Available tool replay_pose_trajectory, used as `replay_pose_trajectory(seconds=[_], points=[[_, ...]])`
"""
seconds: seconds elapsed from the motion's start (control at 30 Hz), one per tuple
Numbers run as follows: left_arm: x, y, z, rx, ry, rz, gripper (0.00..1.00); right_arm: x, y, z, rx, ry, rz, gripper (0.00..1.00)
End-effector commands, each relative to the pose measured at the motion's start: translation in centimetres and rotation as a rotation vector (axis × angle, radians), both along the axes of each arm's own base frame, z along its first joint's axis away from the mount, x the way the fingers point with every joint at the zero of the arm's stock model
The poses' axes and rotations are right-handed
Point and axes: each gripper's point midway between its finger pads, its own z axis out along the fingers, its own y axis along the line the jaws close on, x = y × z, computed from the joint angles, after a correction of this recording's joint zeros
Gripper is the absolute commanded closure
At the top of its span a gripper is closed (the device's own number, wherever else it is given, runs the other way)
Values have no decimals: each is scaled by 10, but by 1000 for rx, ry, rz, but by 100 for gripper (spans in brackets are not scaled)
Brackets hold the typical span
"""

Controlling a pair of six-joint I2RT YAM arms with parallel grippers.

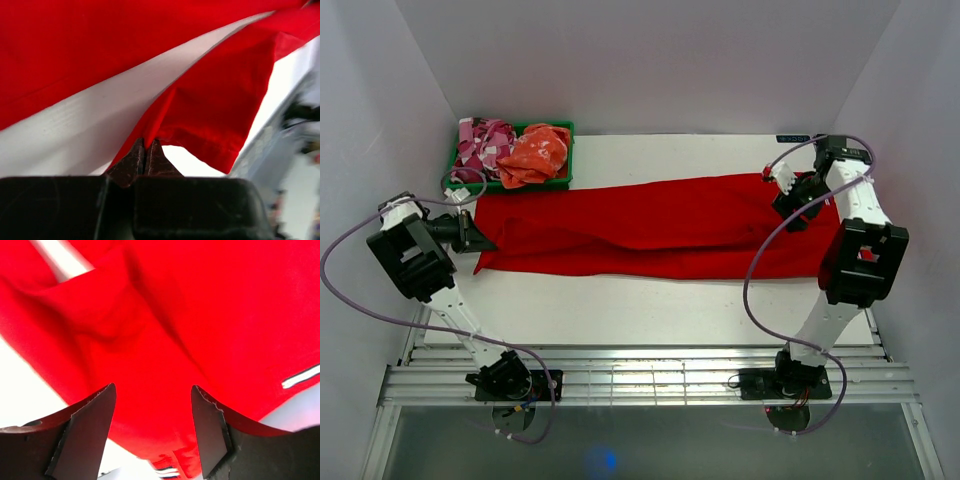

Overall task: Fold and stack the trousers
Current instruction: Flatten the trousers out

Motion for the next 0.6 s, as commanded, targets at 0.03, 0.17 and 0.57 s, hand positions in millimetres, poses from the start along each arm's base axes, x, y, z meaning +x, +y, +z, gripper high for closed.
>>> replay_pose_trajectory(seconds=[0.03, 0.17, 0.57], points=[[16, 0, 27, -229, 102, 240, 100, -42, 21, 36, 6, -153, 215, 34], [26, 8, 22, -250, 148, 386, 99, -72, 38, 24, 3, -169, 294, 38], [23, 40, 67, 176, -169, 303, 45, -106, 15, -40, -179, -184, 354, 29]])
